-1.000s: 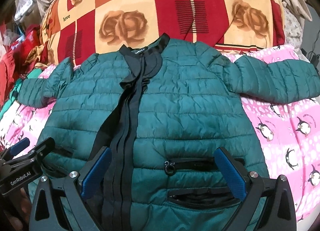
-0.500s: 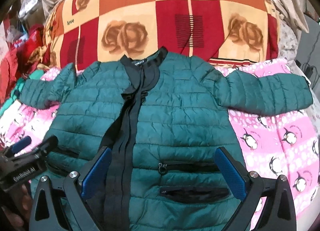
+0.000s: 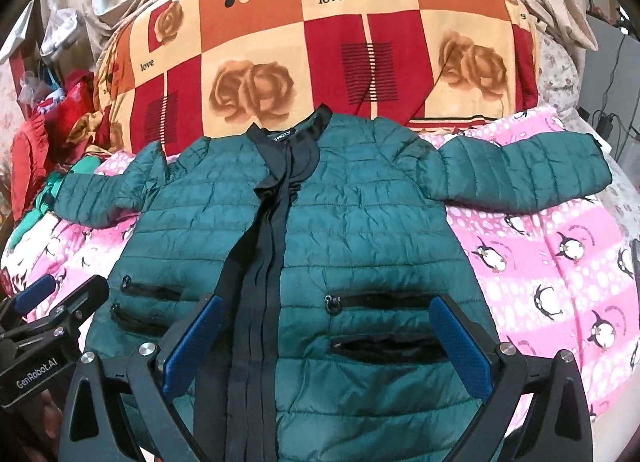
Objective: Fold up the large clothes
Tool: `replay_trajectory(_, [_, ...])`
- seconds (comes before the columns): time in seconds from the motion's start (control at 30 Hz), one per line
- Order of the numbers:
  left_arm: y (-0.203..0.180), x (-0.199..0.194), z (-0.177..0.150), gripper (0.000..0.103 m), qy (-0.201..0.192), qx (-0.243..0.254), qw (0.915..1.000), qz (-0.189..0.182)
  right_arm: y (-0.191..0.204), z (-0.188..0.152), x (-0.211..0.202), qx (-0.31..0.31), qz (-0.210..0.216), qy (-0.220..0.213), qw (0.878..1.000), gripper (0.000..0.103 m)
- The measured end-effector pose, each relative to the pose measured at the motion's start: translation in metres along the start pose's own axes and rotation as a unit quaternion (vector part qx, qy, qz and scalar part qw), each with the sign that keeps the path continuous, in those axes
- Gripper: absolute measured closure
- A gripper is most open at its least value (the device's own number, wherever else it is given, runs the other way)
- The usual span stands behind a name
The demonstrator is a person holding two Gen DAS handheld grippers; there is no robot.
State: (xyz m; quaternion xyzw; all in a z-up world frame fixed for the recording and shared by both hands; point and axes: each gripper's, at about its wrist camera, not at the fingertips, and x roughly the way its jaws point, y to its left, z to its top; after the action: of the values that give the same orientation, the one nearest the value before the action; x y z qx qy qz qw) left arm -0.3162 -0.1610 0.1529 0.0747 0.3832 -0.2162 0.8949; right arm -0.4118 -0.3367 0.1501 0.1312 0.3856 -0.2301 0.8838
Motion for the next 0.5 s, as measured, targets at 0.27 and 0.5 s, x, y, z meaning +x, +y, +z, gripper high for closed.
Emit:
replay_trajectory(0.27, [0.005,0.010,0.005,0.001,0.007,-0.005,1.0000,0.001,0.000,0.005,0.001,-0.005,-0.008,-0.007,1.000,0.000])
replay_trajectory(0.5, [0.015,0.044,0.028,0.001,0.021,-0.008,0.9996,0.015,0.002,0.020,0.035,0.000,0.006,0.014,1.000,0.000])
